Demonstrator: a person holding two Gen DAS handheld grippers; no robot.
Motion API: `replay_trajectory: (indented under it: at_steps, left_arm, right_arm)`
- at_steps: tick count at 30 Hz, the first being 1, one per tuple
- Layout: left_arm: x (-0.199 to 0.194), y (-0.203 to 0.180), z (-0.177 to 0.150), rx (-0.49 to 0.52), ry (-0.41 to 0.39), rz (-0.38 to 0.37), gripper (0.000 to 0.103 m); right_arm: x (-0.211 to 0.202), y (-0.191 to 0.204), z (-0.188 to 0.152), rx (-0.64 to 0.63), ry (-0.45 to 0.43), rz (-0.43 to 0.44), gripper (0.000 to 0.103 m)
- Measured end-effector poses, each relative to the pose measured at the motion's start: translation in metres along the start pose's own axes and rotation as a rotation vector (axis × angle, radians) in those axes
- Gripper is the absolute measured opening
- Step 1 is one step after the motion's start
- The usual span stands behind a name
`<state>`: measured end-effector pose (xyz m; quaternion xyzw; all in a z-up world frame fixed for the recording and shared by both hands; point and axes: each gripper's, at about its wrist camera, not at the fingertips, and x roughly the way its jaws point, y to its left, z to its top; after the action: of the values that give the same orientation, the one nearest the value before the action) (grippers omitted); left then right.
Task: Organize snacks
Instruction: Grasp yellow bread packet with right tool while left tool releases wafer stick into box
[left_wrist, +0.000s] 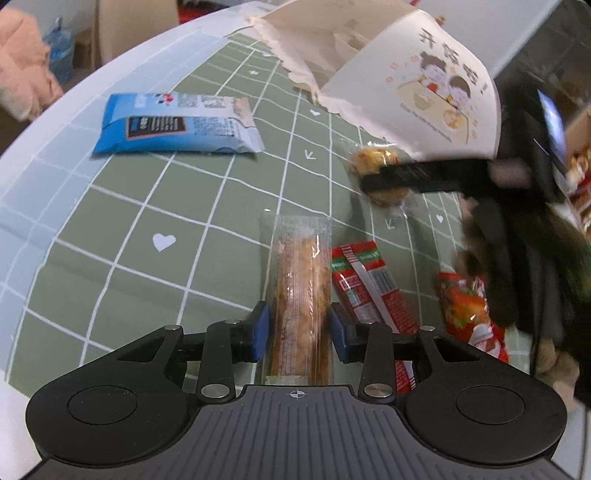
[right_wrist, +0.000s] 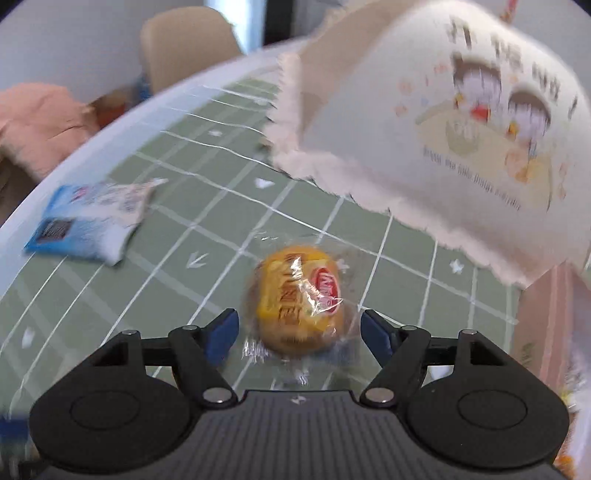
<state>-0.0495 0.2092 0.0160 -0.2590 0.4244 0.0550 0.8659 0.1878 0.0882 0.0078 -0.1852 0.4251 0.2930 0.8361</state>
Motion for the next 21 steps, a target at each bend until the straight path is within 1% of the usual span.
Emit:
replay_trajectory:
  at_steps: [1,2,3,5,7,10,12,13,14,15,17,19,21]
  left_arm:
    - [0.000,-0.003,0.000,0.021,0.005,0.010,0.041]
    - [0.001,-0.005,0.002,0.036,0.011,0.017,0.040]
    - [0.002,-0.006,0.003,0.047,0.018,0.018,0.040]
    - [0.005,-0.009,0.006,0.070,0.028,0.016,0.040]
    - [0.009,-0.011,0.011,0.086,0.036,0.014,0.040]
    - [0.017,-0.019,0.019,0.134,0.050,0.024,0.040]
    - [0.020,-0.028,0.022,0.181,0.070,0.048,0.039]
    - [0.020,-0.032,0.021,0.195,0.075,0.052,0.039]
    - [0.018,-0.037,0.019,0.210,0.081,0.037,0.038]
    - [0.016,-0.042,0.016,0.224,0.090,0.007,0.038]
    - [0.011,-0.051,0.009,0.251,0.108,-0.059,0.037]
    - [0.005,-0.063,0.000,0.276,0.122,-0.120,0.037]
    - [0.002,-0.078,-0.006,0.312,0.137,-0.157,0.037]
  right_arm:
    - [0.004,-0.004,0.002,0.036,0.009,0.014,0.073]
    - [0.005,-0.006,0.004,0.065,0.012,0.025,0.069]
    - [0.003,-0.007,0.003,0.073,0.009,0.038,0.059]
    - [-0.013,-0.004,-0.001,0.049,0.013,0.085,0.055]
    - [-0.042,0.002,-0.015,-0.014,-0.021,0.098,0.055]
    - [-0.090,0.007,-0.046,-0.118,-0.099,0.062,0.055]
    - [-0.116,0.004,-0.069,-0.135,-0.125,0.047,0.055]
    - [-0.130,-0.002,-0.084,-0.120,-0.126,0.048,0.055]
    - [-0.140,-0.008,-0.095,-0.100,-0.124,0.046,0.055]
    - [-0.148,-0.014,-0.106,-0.077,-0.122,0.037,0.055]
    - [-0.164,-0.028,-0.129,-0.028,-0.129,-0.023,0.055]
    - [-0.178,-0.042,-0.151,0.021,-0.141,-0.118,0.055]
    - [-0.189,-0.056,-0.167,0.083,-0.138,-0.171,0.055]
